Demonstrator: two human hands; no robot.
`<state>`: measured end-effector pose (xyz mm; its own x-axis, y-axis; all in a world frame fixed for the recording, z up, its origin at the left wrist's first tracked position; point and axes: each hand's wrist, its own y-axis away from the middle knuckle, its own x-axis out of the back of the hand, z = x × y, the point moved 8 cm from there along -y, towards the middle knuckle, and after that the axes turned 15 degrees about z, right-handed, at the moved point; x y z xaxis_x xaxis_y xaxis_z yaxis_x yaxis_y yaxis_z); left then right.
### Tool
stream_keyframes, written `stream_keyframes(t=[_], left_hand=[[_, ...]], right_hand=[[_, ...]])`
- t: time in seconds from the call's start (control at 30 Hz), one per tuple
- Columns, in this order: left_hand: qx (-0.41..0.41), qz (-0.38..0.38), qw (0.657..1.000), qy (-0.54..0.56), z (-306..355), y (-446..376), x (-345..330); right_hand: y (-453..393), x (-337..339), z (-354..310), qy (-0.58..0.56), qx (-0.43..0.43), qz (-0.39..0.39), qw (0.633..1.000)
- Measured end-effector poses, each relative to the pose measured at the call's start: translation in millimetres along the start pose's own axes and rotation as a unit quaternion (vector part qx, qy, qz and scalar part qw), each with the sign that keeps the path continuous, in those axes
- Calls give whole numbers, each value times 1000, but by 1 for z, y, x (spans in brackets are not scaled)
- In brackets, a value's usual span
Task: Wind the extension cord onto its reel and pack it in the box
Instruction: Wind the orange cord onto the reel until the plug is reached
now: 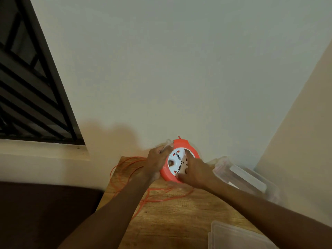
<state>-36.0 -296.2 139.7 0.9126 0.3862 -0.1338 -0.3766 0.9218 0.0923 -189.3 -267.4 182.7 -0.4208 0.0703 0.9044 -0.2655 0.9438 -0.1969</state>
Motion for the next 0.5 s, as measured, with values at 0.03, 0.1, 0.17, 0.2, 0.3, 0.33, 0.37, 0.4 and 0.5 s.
stream_keyframes(t=[0.03,0.1,0.17,0.2,0.3,0.33,0.37,0.4,0.5], left_hand=[[0,5,1000,4,2,0,1],[-3,2,1000,-2,3,-3,1],[-2,1,1000,-11,3,-6,4],[-5,-1,1000,-18,4,-8,5],[-7,-13,1000,-26,8,-8,6],[-6,-21,999,-27,9,-8,5],[-5,-28,999,-29,11,-6,5],[-11,-36,998,-43,13,-5,5],[-50,-75,988,-123,18,1,1]], right_hand=[[0,-1,-1,-11,-4,-6,1000],[3,-3,-1,24,24,-8,999],[6,-3,-1,82,71,21,994],[7,1,-3,108,100,44,988],[15,16,-26,190,285,115,932],[21,19,-35,214,359,131,899],[27,18,-41,231,418,130,869],[30,17,-43,238,459,117,848],[30,17,-45,256,515,48,817]])
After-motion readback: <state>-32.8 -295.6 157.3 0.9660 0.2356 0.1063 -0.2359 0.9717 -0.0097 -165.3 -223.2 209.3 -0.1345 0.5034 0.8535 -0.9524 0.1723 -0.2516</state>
